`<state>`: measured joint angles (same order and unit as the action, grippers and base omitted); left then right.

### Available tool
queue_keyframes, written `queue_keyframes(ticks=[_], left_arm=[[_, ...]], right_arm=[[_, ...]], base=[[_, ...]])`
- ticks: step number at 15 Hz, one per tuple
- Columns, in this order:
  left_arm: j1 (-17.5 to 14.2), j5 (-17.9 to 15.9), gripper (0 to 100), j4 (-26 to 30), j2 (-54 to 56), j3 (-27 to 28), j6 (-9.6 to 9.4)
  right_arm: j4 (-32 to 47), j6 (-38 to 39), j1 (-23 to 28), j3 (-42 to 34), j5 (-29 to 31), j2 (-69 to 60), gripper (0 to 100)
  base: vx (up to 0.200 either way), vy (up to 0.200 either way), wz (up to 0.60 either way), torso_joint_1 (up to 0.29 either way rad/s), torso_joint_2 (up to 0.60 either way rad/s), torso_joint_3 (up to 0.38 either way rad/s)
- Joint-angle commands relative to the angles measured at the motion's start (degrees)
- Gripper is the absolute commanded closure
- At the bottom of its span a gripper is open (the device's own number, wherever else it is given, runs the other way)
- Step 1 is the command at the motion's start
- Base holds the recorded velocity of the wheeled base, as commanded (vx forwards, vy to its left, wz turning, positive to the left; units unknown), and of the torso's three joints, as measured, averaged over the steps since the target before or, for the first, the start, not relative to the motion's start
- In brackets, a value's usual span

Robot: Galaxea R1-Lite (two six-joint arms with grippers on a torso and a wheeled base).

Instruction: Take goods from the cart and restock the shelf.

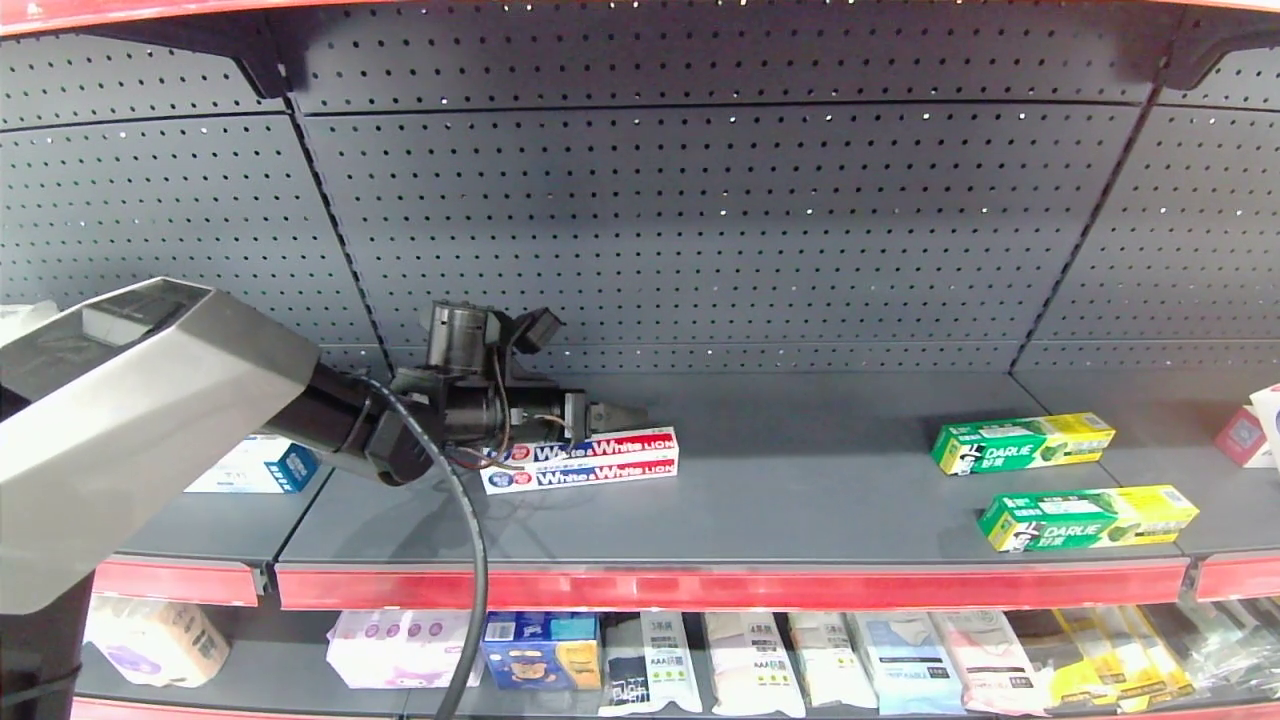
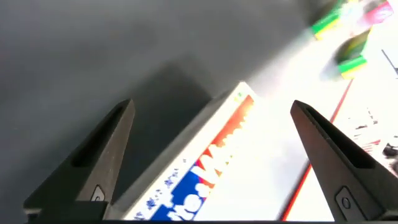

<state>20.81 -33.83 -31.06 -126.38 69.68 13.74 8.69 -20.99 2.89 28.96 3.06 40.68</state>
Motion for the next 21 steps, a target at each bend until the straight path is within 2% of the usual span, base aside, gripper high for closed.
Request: queue_keyframes(ticks=[1, 5, 13, 15, 21], left_arm=[[0.0, -0.8, 0, -0.1, 0.6, -0.2, 0.59], [-0.2, -1.6, 0, -0.4, 0.2, -2.4, 0.24], [-0.2, -2.8, 0, -0.4, -0.9, -2.6, 0.41], [-0.3, -4.5, 0, -0.3, -0.9, -2.8, 0.32], [-0.5, -4.7, 0, -0.2, -0.7, -4.0, 0.24]], right_arm=[[0.0, 0.0, 0.0, 0.0, 0.0, -0.1, 100], [0.0, 0.0, 0.0, 0.3, 0.1, -0.1, 100], [0.0, -0.7, 0.1, -0.1, 0.1, 0.1, 100], [0.0, -0.7, 0.1, -0.1, 0.0, 0.3, 100], [0.0, -0.7, 0.1, 0.0, 0.1, 0.2, 100]], base=[[0.0, 0.0, 0.0, 0.0, 0.0, 0.0], [0.0, 0.0, 0.0, 0.0, 0.0, 0.0], [0.0, 0.0, 0.0, 0.0, 0.0, 0.0], [0.0, 0.0, 0.0, 0.0, 0.0, 0.0], [0.0, 0.0, 0.0, 0.0, 0.0, 0.0]])
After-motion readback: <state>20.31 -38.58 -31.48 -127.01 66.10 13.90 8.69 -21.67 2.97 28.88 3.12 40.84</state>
